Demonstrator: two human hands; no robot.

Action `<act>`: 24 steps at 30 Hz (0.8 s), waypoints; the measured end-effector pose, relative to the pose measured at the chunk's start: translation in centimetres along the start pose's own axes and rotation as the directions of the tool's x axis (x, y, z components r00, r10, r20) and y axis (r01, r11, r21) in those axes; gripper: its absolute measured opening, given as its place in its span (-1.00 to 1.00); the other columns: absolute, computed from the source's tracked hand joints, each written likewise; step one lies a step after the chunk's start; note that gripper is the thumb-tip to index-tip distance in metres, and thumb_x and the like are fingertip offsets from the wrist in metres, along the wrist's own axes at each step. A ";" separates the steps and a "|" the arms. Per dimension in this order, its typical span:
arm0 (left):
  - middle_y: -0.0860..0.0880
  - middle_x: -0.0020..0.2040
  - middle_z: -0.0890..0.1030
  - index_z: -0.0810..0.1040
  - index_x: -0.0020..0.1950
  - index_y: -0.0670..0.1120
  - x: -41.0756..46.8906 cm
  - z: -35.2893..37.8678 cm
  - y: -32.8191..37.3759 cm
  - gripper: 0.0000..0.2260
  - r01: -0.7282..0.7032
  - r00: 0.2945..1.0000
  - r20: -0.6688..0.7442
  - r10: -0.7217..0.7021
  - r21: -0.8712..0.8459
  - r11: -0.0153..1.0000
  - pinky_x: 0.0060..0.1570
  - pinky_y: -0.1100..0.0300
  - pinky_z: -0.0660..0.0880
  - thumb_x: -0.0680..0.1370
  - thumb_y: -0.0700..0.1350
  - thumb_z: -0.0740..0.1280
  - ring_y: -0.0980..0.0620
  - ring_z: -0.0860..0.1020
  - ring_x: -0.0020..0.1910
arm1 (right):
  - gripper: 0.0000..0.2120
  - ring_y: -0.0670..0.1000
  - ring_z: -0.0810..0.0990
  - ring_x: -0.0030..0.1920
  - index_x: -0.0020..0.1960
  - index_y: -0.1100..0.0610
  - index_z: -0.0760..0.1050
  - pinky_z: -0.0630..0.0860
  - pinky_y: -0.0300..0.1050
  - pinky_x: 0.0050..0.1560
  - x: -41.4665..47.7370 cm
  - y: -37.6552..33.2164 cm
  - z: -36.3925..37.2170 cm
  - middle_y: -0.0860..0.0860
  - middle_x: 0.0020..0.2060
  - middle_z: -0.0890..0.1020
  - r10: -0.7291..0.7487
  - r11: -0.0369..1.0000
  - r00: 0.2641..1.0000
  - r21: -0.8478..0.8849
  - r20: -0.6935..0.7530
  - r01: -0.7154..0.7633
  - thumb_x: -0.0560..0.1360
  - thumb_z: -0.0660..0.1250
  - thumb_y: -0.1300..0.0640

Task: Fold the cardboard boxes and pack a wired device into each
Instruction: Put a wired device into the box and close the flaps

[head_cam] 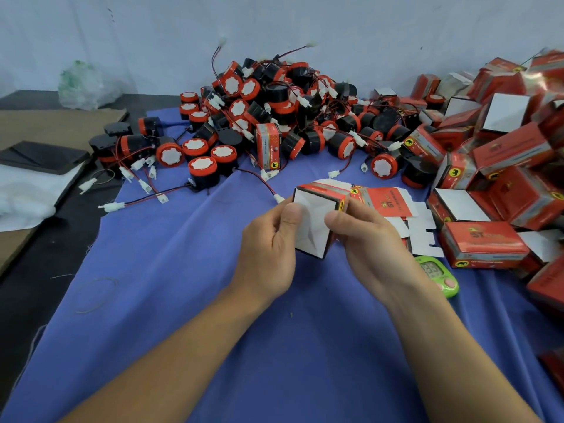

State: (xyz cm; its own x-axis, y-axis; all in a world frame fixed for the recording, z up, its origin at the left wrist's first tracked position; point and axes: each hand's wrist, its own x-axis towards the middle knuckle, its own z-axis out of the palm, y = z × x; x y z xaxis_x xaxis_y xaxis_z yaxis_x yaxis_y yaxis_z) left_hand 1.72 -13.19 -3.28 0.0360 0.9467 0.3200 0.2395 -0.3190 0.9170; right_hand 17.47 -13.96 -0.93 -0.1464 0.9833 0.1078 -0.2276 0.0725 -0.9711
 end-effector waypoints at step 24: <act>0.20 -0.07 0.62 0.44 0.11 0.22 4.7 -5.8 -2.8 -0.50 0.294 0.955 -0.060 -0.291 0.334 0.895 -0.37 0.12 0.45 0.30 -0.22 0.43 0.20 0.53 -0.14 | -0.62 -0.11 0.62 -0.06 0.28 -0.09 0.63 0.49 -0.30 -0.01 5.1 -0.4 3.2 -0.16 0.20 0.65 -0.303 0.606 0.917 -0.795 -0.261 -0.026 0.55 0.30 0.22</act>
State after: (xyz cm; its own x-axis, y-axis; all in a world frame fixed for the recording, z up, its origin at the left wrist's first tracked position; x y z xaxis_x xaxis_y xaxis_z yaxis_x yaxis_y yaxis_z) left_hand -4.43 -8.13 -2.99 -0.0933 0.9943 0.0525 0.5492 0.0074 0.8357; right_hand 13.78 -9.55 0.69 0.1858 0.9229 0.3371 0.6316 0.1507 -0.7606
